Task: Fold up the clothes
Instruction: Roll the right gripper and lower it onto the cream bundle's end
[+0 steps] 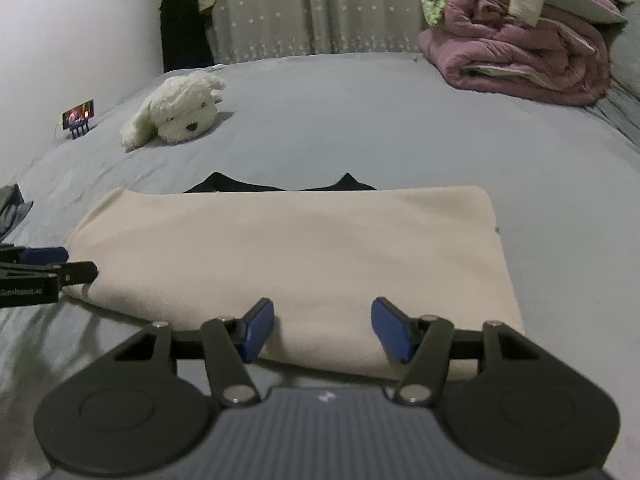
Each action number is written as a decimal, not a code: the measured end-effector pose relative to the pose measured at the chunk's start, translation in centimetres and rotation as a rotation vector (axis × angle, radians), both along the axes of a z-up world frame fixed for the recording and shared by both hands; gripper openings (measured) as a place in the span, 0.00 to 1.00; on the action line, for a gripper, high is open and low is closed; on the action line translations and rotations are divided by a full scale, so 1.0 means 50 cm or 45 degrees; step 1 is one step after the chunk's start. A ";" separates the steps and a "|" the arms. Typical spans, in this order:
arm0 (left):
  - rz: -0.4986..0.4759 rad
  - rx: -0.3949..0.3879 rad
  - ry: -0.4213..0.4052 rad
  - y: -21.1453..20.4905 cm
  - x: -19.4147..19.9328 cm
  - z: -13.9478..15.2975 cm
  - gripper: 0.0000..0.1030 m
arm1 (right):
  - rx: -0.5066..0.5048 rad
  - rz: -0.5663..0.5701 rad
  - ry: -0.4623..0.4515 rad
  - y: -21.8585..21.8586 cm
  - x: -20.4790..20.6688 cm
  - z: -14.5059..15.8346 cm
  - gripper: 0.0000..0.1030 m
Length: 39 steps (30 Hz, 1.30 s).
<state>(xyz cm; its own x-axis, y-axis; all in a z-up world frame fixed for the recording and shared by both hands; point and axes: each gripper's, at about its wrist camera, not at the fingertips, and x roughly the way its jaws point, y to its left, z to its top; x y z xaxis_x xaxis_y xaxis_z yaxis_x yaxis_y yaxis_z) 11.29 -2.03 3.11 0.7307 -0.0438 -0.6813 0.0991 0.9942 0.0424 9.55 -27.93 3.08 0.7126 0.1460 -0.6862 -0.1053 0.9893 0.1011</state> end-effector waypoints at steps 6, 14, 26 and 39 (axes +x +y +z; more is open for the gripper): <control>-0.001 0.013 0.001 -0.002 0.001 -0.001 0.56 | 0.004 -0.128 0.029 -0.045 -0.015 0.029 0.62; 0.018 -0.023 0.014 0.006 0.006 0.003 0.56 | 0.177 -0.348 0.112 -0.132 -0.098 0.028 0.77; 0.025 -0.011 0.008 0.002 0.003 -0.001 0.56 | 0.545 -0.370 0.159 -0.168 -0.076 -0.040 0.88; 0.021 -0.004 0.006 0.001 0.000 -0.002 0.56 | 0.780 -0.557 -0.032 -0.210 -0.048 -0.094 0.69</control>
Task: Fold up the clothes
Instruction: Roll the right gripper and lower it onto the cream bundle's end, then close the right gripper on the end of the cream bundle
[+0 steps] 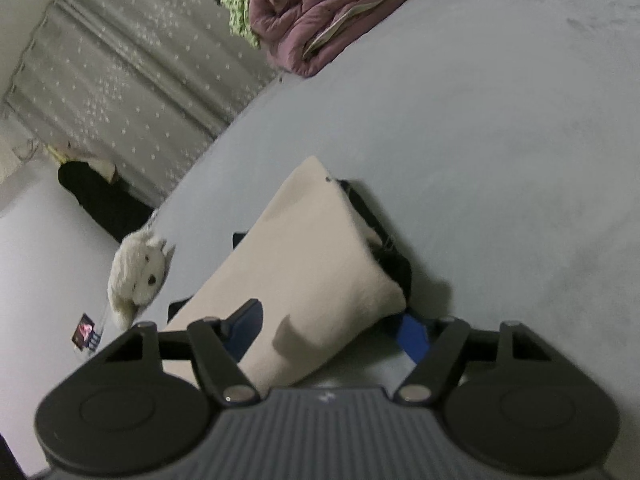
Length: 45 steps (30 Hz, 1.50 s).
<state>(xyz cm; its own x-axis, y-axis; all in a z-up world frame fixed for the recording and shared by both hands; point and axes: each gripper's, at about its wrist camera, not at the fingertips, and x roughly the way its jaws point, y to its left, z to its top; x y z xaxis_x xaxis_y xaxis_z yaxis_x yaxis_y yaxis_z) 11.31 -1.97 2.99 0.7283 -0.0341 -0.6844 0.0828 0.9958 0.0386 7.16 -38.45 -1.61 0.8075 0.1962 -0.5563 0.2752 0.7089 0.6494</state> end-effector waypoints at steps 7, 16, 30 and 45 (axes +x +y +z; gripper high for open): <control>-0.001 0.004 -0.001 -0.001 0.001 0.000 0.56 | -0.100 -0.059 -0.039 0.029 0.026 -0.007 0.62; -0.004 -0.002 0.004 0.002 0.004 0.001 0.56 | -0.113 -0.109 -0.086 0.019 0.012 0.024 0.32; -0.012 -0.001 0.002 0.004 0.004 -0.001 0.56 | 0.026 -0.163 -0.035 -0.025 0.017 -0.017 0.34; -0.010 0.014 -0.001 -0.003 0.006 -0.002 0.56 | -0.059 -0.148 -0.085 0.013 0.011 0.006 0.28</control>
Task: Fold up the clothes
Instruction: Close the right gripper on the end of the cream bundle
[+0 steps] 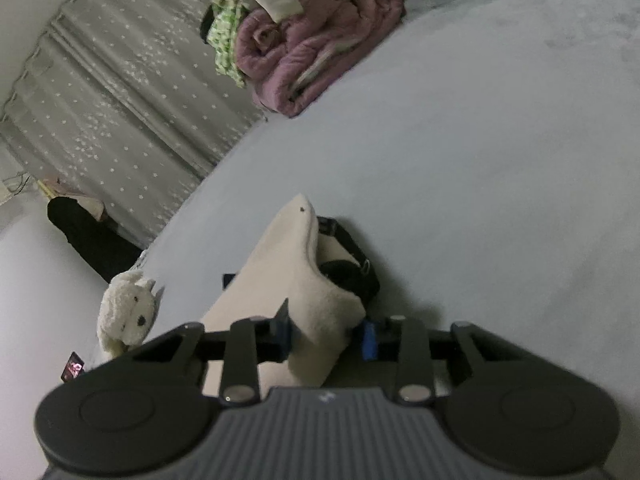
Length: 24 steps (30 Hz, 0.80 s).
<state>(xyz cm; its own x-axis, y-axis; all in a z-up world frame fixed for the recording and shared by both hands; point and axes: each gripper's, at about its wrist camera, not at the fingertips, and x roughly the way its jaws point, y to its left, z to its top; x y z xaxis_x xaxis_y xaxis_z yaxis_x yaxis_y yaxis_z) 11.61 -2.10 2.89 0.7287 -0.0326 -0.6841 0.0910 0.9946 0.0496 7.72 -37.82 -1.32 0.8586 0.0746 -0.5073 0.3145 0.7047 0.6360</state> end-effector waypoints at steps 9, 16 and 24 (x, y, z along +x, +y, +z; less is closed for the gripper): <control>-0.003 0.007 -0.002 -0.001 -0.001 -0.001 0.56 | 0.059 -0.015 0.017 0.004 -0.001 -0.001 0.47; -0.003 0.014 -0.005 -0.002 -0.001 -0.002 0.56 | 0.009 -0.019 0.035 0.012 0.001 -0.017 0.44; -0.001 0.017 -0.005 -0.004 -0.001 -0.002 0.56 | -0.220 0.007 -0.061 0.058 -0.012 0.046 0.26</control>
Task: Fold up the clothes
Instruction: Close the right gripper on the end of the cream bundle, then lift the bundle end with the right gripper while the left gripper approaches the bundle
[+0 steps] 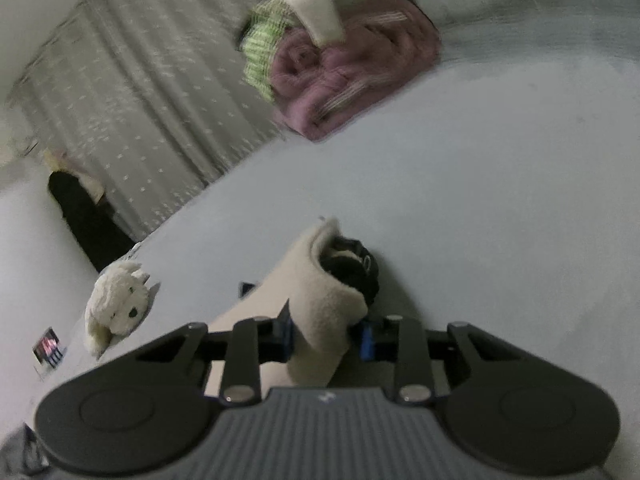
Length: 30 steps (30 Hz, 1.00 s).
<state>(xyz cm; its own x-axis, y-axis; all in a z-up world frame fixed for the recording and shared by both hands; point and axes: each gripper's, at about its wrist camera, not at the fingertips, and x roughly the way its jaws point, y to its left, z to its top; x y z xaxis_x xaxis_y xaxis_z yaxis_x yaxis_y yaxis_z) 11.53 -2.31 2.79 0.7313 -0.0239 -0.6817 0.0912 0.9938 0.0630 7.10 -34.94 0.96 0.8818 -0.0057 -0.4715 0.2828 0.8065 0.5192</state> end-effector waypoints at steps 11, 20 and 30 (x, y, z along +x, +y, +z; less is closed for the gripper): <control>0.001 0.001 0.001 -0.001 0.002 0.001 0.56 | 0.226 -0.058 0.059 -0.041 0.006 -0.047 0.39; 0.002 -0.007 0.007 0.000 0.004 0.002 0.56 | 0.118 -0.064 0.019 -0.022 -0.002 -0.032 0.27; 0.004 -0.082 0.040 0.019 0.015 0.010 0.56 | -0.319 0.022 -0.033 0.075 -0.004 0.045 0.25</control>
